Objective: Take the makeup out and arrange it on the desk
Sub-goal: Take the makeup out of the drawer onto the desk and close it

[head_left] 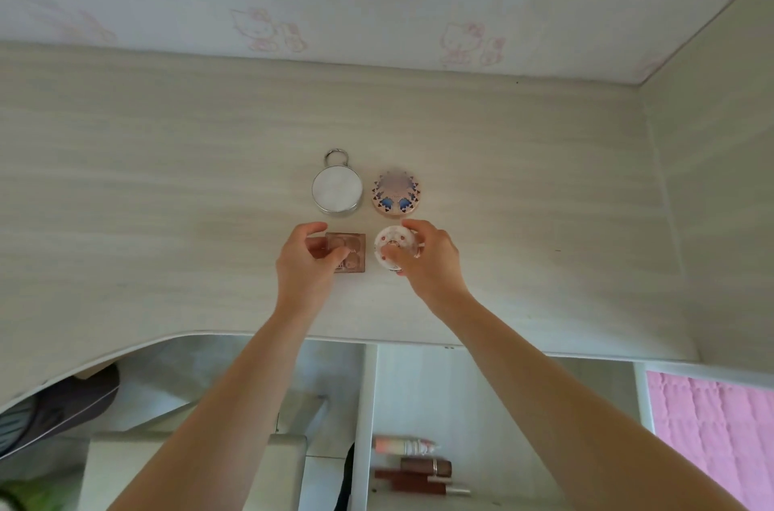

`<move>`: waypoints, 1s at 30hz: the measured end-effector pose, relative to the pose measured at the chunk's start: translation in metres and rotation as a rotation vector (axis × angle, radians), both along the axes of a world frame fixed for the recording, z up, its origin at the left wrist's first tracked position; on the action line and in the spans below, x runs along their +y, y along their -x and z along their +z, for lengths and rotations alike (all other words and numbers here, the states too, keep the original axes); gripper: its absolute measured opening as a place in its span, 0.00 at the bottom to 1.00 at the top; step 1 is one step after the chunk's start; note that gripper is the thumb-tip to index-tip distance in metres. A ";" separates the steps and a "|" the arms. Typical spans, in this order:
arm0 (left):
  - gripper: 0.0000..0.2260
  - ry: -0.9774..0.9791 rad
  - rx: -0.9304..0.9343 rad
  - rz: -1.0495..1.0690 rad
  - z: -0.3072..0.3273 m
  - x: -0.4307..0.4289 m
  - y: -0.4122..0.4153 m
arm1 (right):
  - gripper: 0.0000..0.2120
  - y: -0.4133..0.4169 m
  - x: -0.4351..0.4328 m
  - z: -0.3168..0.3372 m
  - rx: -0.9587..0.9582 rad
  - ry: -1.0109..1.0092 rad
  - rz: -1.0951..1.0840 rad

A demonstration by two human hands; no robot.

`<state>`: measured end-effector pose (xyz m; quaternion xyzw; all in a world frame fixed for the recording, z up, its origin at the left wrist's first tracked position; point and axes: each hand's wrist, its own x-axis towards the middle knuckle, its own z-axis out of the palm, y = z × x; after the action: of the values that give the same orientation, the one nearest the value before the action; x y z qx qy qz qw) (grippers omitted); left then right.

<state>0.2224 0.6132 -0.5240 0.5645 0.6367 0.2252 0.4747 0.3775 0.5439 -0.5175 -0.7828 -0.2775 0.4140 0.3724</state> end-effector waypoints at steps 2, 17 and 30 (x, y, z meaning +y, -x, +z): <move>0.18 -0.010 0.014 0.002 0.000 0.004 0.000 | 0.29 0.001 0.005 -0.001 0.006 -0.003 -0.005; 0.15 -0.167 0.188 -0.051 -0.007 0.018 -0.001 | 0.19 -0.004 0.015 0.001 -0.297 0.055 0.120; 0.18 -0.196 0.238 -0.044 -0.006 0.016 -0.001 | 0.23 -0.007 0.009 0.008 -0.303 0.060 0.132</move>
<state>0.2237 0.6290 -0.5303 0.6447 0.6508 0.2071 0.3434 0.3846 0.5527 -0.5093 -0.8271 -0.3688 0.3232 0.2746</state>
